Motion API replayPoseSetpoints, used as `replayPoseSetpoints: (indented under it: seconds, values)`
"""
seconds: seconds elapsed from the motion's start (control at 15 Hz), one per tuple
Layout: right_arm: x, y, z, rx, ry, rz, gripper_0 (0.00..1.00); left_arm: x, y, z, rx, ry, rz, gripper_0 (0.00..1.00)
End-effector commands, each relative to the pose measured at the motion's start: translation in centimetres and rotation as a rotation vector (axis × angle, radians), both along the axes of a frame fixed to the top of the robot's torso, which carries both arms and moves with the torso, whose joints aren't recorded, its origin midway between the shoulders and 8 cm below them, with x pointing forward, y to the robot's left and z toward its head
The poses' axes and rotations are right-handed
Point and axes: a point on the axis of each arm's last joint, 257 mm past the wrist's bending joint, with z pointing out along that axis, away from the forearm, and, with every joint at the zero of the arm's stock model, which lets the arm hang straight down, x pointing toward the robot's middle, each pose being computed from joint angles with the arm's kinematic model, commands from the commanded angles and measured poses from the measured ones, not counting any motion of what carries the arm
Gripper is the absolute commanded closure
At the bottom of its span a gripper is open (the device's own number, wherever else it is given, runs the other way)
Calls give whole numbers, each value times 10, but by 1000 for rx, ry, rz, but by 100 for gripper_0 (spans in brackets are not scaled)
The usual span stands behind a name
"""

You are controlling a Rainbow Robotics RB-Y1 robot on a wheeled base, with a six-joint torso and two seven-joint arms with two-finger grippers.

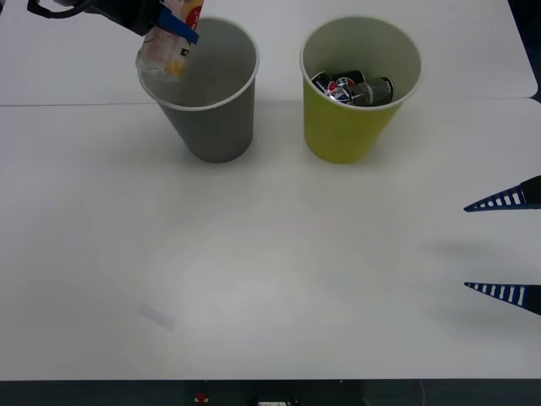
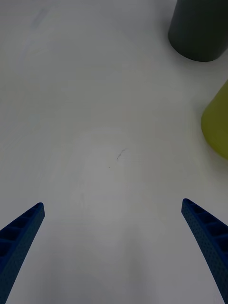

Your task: Put the can into the green bin and the plastic bottle into the gray bin

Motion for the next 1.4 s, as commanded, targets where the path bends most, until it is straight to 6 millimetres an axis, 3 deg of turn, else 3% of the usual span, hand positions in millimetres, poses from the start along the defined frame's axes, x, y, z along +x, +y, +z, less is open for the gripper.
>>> replayPoseSetpoints:
  seconds: [0.07,0.13,0.2,0.27,0.6,0.8,1.4]
  values:
    - [0,0,0,0,0,0,0,2,-4,-2,17,-12,-3,98]
    - [0,0,0,0,0,0,0,2,-5,-2,19,-14,-7,78]
    - [0,0,0,0,0,0,0,3,-5,-1,32,-27,-21,36]
    - [0,0,0,0,0,0,0,3,-5,-1,37,-32,-27,0]
    - [0,0,0,0,0,0,0,-3,-15,3,35,-63,-105,0]
    - [0,0,0,0,0,0,0,-13,-7,3,-16,-77,-177,0]
    - [0,0,0,0,0,0,0,-68,67,-20,-59,-238,-380,0]
